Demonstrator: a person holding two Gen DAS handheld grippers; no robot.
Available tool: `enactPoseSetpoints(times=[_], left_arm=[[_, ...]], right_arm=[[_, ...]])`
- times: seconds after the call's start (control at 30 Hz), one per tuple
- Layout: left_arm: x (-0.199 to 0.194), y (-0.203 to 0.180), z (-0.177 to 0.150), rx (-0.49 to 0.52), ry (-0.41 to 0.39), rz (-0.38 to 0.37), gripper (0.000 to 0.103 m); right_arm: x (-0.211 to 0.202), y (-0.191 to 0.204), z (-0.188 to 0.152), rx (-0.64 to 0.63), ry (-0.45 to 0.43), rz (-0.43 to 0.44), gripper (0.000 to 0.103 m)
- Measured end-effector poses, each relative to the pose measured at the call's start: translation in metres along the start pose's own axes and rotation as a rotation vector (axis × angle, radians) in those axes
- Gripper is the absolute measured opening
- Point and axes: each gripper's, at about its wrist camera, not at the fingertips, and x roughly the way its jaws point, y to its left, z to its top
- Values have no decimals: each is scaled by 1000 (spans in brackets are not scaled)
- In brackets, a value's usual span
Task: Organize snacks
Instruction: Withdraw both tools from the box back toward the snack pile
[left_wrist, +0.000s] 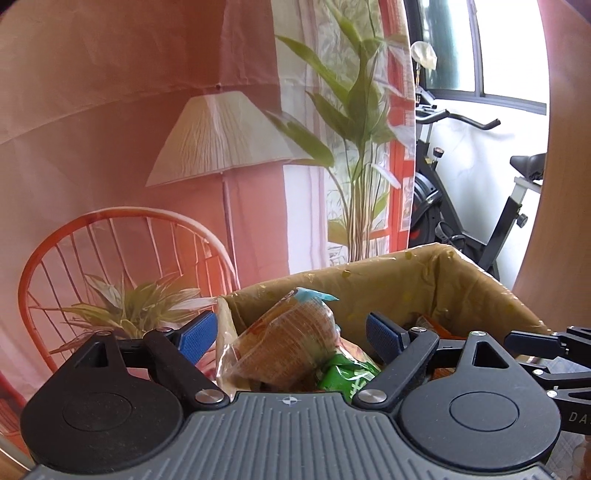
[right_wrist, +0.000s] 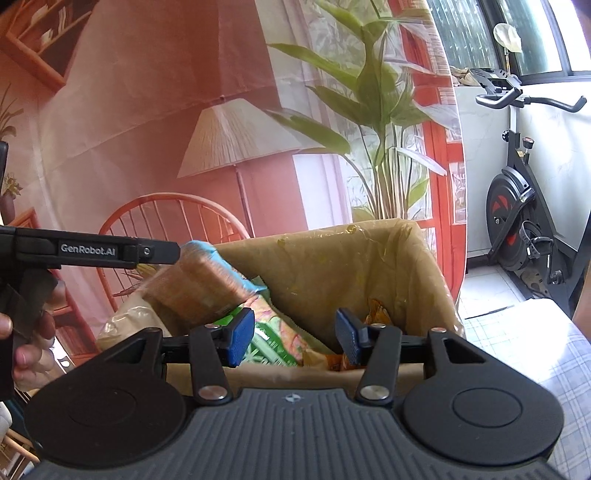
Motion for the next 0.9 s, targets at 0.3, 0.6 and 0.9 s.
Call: enactPoseSetpoints(times=[0.3,0.6,0.9], left_arm=[[-34,-2,-24,-40,15,-35,89],[-73,-2,-59,-54,35,-85,89],[-94,-3,-107,-79,75,-171,89]], right_arm=[[-29,2,-15,16,-23,19,52],[-62,7,-46,-8,-27,36,52],[-89,2,-89,14,2,20,52]])
